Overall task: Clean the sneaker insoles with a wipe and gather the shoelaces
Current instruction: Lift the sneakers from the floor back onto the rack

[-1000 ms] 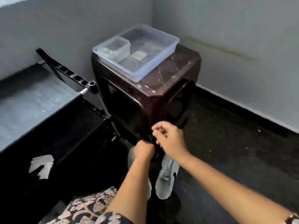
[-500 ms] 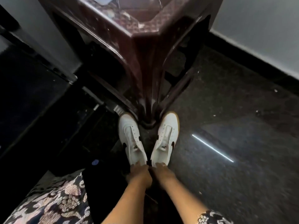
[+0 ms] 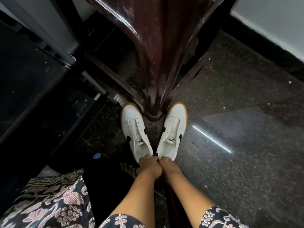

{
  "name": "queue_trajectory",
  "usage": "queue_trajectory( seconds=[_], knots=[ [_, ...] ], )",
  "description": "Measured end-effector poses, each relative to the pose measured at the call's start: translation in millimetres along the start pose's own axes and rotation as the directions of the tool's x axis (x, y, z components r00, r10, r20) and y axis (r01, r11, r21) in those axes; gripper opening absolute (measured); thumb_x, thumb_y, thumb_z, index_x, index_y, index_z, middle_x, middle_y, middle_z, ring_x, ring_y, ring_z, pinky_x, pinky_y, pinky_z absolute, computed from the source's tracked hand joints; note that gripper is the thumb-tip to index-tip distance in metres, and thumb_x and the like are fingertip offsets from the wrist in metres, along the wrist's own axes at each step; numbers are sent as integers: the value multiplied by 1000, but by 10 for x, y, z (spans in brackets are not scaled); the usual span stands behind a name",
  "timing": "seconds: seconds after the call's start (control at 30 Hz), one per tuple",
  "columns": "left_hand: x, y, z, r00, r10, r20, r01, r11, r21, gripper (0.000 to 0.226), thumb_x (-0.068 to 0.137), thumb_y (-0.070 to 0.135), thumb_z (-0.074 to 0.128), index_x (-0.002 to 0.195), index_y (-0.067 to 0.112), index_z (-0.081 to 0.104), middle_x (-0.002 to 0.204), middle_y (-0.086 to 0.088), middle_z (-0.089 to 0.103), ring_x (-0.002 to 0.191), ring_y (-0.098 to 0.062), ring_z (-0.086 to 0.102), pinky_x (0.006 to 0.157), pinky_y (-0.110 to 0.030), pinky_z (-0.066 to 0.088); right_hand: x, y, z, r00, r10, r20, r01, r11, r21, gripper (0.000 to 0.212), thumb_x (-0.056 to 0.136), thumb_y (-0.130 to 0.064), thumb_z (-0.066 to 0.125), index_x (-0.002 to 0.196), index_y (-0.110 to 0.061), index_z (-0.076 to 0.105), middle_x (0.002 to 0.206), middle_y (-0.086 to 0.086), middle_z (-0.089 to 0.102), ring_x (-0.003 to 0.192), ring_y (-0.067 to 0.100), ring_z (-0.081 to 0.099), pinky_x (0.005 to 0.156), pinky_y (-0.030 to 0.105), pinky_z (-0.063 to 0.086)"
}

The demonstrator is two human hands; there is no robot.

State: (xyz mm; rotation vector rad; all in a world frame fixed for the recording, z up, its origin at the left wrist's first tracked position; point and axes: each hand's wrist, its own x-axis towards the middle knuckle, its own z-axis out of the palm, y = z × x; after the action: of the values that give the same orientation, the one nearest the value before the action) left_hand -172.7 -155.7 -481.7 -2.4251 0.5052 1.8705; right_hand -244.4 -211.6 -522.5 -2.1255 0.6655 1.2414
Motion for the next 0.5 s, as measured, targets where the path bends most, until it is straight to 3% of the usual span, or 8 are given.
queue_trajectory(
  seconds=[0.13,0.27,0.37,0.5],
  knots=[
    [32,44,-92,995,-5,-101,-12,985,-173,50,92,18,37,141,25,39,149,-5,31,136,-29,26,112,-41,28,-136,43,-149,996,-14,-91,16,1000,25,36,95,-11,41,130,-8,47,121,17,51,119,33,46,94,43,46],
    [64,-6,-76,995,-49,-91,34,986,-162,48,95,25,34,143,28,36,148,-8,34,134,-30,34,110,-40,32,-242,113,-200,973,-66,-221,68,998,3,39,87,-13,52,122,-24,38,111,12,54,109,32,50,82,44,49],
    [71,-5,-73,996,-54,-66,41,983,-180,48,94,22,33,141,32,38,145,-7,39,129,-30,40,107,-38,37,-302,126,-292,962,-50,-267,61,998,30,34,89,-12,46,118,-24,34,107,12,56,102,32,51,75,42,46],
    [23,11,-96,1000,-8,-16,7,999,-42,51,92,20,33,141,35,37,145,-7,36,131,-31,37,107,-42,37,-324,120,-374,958,-28,-284,40,998,39,37,89,-16,47,122,-26,35,110,10,58,103,31,53,76,41,46]
  ],
)
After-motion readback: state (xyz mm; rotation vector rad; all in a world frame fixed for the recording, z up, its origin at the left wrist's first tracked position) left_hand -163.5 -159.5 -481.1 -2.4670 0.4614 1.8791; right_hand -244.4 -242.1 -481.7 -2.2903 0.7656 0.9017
